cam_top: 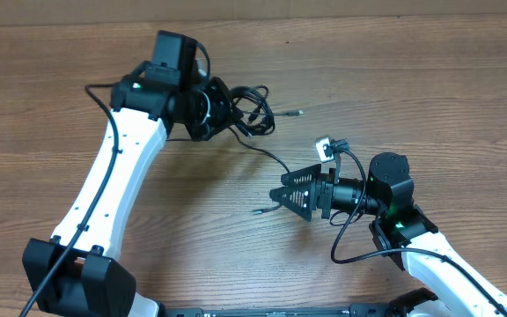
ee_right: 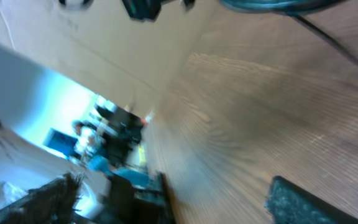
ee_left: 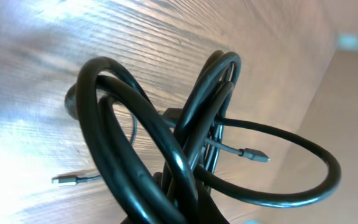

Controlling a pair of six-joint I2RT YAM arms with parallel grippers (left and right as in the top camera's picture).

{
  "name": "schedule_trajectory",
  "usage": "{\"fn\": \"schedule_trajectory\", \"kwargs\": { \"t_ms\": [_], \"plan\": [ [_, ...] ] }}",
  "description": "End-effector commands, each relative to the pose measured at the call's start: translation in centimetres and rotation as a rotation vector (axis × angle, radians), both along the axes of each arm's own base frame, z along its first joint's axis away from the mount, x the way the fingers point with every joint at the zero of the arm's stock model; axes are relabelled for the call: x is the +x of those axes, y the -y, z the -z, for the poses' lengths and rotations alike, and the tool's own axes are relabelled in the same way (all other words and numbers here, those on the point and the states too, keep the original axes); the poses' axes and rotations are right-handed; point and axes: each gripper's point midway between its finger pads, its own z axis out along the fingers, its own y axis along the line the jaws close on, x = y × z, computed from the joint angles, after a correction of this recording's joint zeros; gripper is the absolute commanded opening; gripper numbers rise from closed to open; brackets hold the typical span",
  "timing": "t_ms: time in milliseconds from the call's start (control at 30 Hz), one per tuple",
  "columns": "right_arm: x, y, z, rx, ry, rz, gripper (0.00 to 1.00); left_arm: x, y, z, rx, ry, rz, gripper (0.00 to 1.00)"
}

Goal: Untangle cables

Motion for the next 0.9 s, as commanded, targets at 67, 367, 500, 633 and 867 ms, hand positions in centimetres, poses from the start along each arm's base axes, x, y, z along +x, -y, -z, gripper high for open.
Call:
{"fn": "schedule_trajectory", "kwargs": {
  "t_ms": [67, 367, 500, 633, 867],
  "plan": [
    [2.5, 0.6, -0.2, 0.107, -0.402, 0.202, 0.92, -1.4, 2.9, -1.4, 0.078, 0.242, 0.347, 0.04],
    [3.4, 1.1, 0.6, 0.082, -0.396, 0.272, 0.74, -1.8, 3.6, -1.1, 0.126, 0.283, 0.414, 0.04],
    [3.2, 1.2, 1.2, 0.068, -0.421, 0.274, 0.04, -0.9, 1.9, -0.3, 0.261, 0.329, 0.426, 0.04],
    [3.1, 1.3, 1.8, 0.048, -0.434, 0.275, 0.04, -0.2, -0.7, 0.7, 0.414, 0.305, 0.360, 0.04],
    [3.7, 1.1, -0.9, 0.109, -0.296, 0.255, 0.04, -0.7, -0.8, 1.5, 0.444, 0.310, 0.428, 0.04]
  ]
}}
